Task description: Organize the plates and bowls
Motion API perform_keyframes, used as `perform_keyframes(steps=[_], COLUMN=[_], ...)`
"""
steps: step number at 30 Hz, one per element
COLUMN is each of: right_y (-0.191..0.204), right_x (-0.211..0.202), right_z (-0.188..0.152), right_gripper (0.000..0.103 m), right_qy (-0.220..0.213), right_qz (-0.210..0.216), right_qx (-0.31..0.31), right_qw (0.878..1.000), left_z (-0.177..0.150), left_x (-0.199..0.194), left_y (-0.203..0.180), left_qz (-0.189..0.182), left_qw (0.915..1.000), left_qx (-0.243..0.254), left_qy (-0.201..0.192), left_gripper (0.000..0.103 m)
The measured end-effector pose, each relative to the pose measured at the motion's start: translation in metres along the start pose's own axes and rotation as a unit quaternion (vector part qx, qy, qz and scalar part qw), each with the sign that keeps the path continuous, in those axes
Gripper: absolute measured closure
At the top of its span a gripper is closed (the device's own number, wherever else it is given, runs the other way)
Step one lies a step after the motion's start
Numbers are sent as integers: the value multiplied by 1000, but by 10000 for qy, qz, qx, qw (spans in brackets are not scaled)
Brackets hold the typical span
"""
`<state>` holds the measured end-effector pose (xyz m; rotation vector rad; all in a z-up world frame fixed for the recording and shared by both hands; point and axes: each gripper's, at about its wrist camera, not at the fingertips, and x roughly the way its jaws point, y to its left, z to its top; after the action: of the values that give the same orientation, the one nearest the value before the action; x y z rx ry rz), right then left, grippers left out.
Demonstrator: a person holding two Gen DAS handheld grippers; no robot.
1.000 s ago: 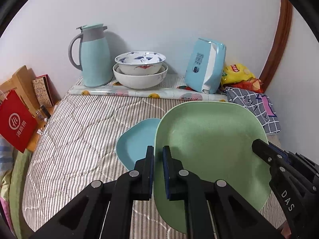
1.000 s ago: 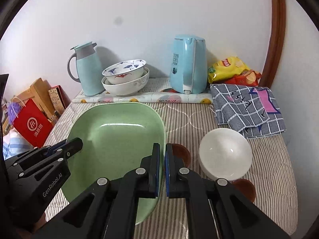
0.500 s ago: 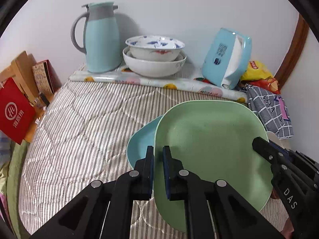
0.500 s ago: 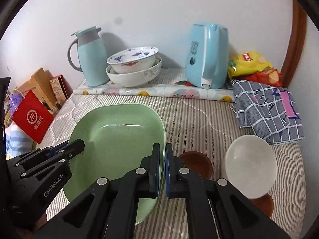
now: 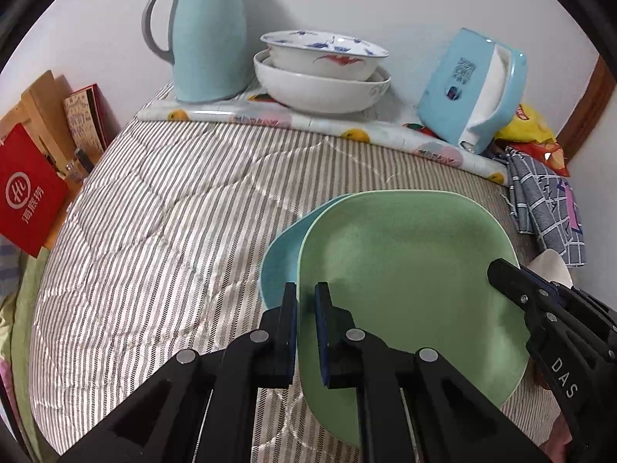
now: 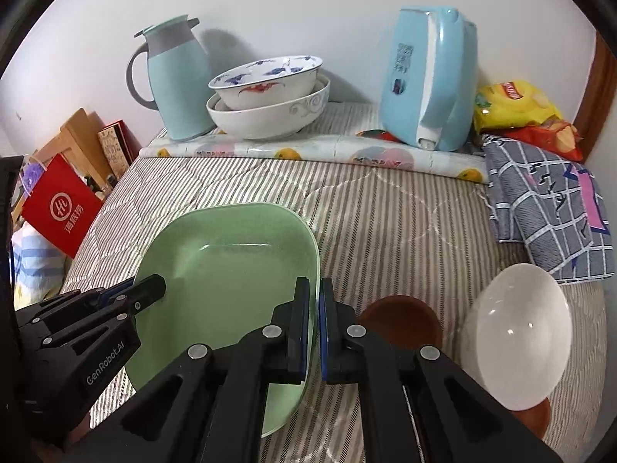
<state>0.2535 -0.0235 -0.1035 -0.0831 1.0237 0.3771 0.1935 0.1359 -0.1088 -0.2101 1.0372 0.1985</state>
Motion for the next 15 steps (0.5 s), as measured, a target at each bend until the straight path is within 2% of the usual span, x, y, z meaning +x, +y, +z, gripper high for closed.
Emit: perform_keyframes(steps=[8, 15], right_y=[7, 11], right_x=[20, 30], right_z=[-2, 3], right_gripper=[98, 98], right_qy=[255, 313], right_qz=[192, 256], right_qx=[-57, -83], right_qw=[9995, 9991], left_z=[-4, -1], left_x=[11, 17], left_y=[11, 18], left_qz=[109, 146], left_qw=[9997, 9996], left_qx=[-58, -97], left_qy=[192, 235], left_gripper=[94, 94])
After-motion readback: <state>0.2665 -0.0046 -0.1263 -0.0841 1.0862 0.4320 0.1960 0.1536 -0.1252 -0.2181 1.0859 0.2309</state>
